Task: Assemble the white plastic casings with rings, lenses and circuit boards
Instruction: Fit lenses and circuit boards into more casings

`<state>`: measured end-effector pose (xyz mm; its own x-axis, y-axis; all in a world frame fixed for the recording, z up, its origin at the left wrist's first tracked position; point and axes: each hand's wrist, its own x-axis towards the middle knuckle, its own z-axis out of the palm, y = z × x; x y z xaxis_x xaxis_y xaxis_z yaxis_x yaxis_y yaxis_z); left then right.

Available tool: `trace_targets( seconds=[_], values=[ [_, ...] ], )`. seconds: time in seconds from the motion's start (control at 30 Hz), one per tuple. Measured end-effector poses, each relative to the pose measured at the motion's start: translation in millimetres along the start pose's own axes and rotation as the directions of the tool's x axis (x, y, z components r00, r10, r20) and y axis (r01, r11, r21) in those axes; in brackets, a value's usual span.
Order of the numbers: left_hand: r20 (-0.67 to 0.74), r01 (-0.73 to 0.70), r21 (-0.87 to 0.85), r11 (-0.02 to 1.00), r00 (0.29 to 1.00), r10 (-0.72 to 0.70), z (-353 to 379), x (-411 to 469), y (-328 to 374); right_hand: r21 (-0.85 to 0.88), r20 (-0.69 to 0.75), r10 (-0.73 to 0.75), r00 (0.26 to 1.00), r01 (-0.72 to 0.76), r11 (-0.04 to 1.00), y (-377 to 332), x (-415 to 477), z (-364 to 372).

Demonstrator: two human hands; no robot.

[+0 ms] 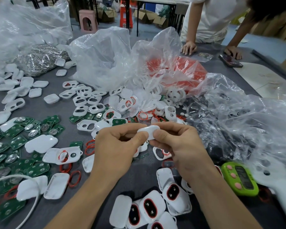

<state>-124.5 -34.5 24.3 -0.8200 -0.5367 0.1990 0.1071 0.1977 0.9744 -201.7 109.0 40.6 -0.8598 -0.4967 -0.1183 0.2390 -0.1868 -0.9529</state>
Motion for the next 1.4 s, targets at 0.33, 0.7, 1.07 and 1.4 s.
trace_targets(
  seconds=[0.33, 0.7, 1.07, 1.4],
  values=[
    [-0.030, -0.046, 0.047, 0.998, 0.998, 0.048, -3.0, 0.6, -0.8, -0.028, -0.008, -0.008, 1.000, 0.008, 1.000, 4.2, 2.0, 1.7],
    [-0.044, -0.035, 0.112, 0.993, 0.998, 0.040, 1.1, -0.2, -2.1, -0.004, 0.031, 0.091, 0.995, -0.091, 0.996, 2.5, 0.5, 3.4],
    [-0.103, -0.066, 0.056, 0.996, 0.992, 0.072, 3.9, 1.1, 2.3, -0.173, -0.036, -0.056, 0.998, 0.049, 0.984, 6.9, 0.6, 7.9],
    [-0.019, -0.185, 0.177, 0.967, 0.981, 0.191, 4.4, -2.2, -1.7, 0.173, 0.022, 0.188, 0.982, -0.189, 0.967, 1.7, 3.9, 5.5]
  ],
)
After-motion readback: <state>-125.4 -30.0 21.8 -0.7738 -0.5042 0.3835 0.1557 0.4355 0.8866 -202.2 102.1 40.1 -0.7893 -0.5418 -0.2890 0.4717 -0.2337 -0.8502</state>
